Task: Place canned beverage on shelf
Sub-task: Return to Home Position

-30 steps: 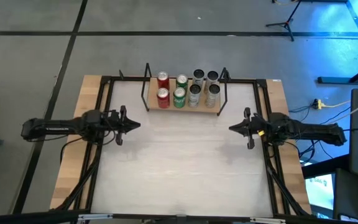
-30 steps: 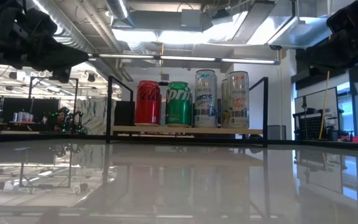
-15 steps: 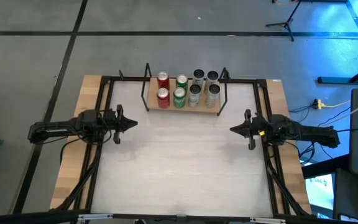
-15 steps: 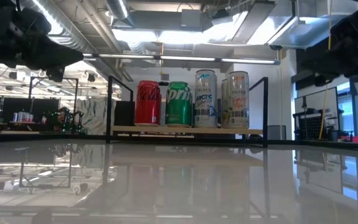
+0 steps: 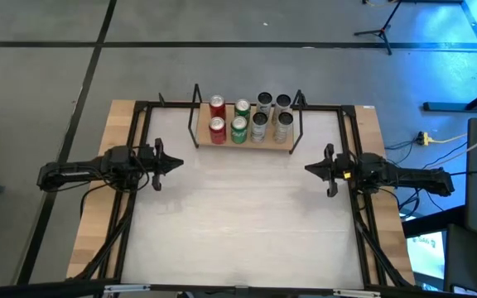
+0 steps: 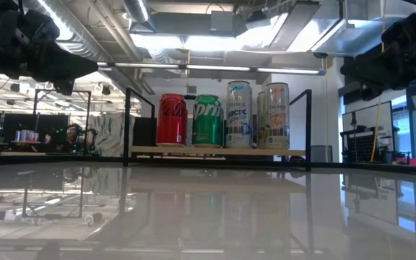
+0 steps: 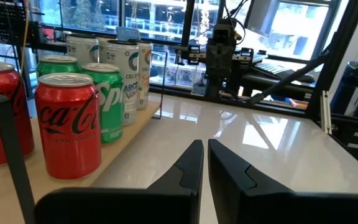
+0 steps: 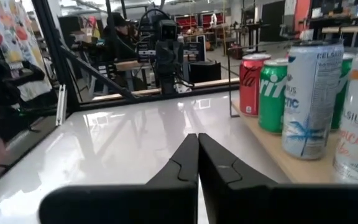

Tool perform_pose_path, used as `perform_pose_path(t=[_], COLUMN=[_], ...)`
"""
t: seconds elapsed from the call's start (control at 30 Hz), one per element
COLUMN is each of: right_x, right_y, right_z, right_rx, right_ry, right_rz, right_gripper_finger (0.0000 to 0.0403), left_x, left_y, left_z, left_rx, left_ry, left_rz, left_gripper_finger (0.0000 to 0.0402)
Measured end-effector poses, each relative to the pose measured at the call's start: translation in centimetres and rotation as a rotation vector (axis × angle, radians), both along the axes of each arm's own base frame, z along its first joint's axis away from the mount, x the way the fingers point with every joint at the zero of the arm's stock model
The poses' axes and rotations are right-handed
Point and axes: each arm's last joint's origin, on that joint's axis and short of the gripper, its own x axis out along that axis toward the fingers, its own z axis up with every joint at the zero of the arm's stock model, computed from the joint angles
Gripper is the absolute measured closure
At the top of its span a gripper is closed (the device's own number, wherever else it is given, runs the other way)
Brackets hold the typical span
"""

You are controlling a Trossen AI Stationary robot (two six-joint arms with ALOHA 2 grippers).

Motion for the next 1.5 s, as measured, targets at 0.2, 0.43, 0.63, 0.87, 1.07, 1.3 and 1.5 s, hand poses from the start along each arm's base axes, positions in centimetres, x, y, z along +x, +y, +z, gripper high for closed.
perform_pose_path(t=[0.2,0.43,0.63,0.87,1.07,1.3,1.5], right_x=[0.00,0.00,0.00,0.00,0.00,0.00,0.00], right_y=[-0.01,-0.01,-0.02,-0.02,-0.01,-0.01,-0.01], right_z=[-0.01,-0.01,-0.02,-0.04,-0.04,-0.05,-0.06], right_rx=[0.112,0.130,0.130,0.130,0.131,0.130,0.131], right_ry=[-0.002,-0.003,-0.002,-0.001,0.000,0.000,0.001], right_rz=[-0.004,-0.005,-0.005,-0.005,-0.005,-0.005,-0.006], right_gripper_finger=[0.0400,0.0400,0.0400,0.0400,0.0400,0.0400,0.0400], left_x=[0.00,0.00,0.00,0.00,0.00,0.00,0.00], left_y=[0.00,0.00,0.00,0.00,0.00,0.00,0.00], left_z=[-0.01,0.01,0.01,0.02,0.01,0.01,0.02], left_rx=[0.000,0.001,0.001,0.001,0.001,0.001,0.001], left_ry=[0.000,-0.002,-0.002,-0.002,-0.002,-0.002,-0.002], left_rz=[0.000,0.000,0.000,0.000,0.000,0.000,0.000], left_gripper_finger=[0.0384,0.0384,0.0384,0.0384,0.0384,0.0384,0.0384])
